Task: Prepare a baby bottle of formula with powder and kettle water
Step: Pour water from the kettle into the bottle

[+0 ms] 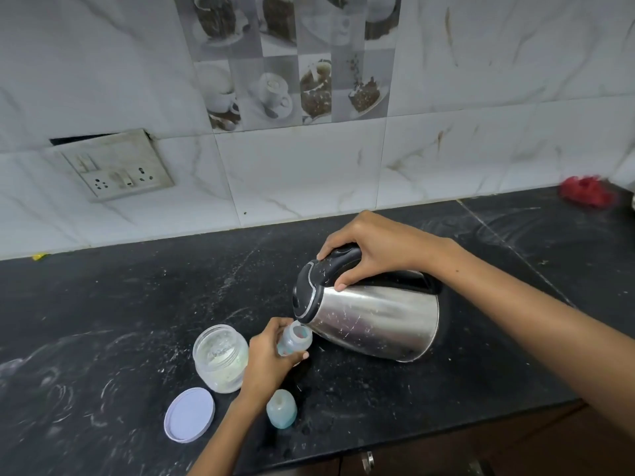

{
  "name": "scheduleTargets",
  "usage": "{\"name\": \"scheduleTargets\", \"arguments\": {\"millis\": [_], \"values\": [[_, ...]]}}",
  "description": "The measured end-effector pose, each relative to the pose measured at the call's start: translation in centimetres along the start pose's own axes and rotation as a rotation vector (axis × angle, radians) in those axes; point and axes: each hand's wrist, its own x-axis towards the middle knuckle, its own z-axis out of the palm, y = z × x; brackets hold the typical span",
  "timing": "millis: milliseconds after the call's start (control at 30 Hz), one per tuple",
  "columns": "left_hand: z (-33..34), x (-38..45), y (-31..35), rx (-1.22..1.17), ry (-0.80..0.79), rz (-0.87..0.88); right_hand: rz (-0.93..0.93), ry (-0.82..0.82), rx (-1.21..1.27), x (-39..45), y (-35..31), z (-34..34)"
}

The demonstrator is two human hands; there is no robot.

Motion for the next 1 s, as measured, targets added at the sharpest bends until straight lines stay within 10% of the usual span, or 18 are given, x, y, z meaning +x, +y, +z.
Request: {"name": "scheduleTargets", "arguments": {"millis": [1000], "values": [[-0.3, -0.3, 0.8, -0.027, -0.083, 0.013, 0.019, -0.263, -0.177, 3.2, -3.9, -1.9]]}}
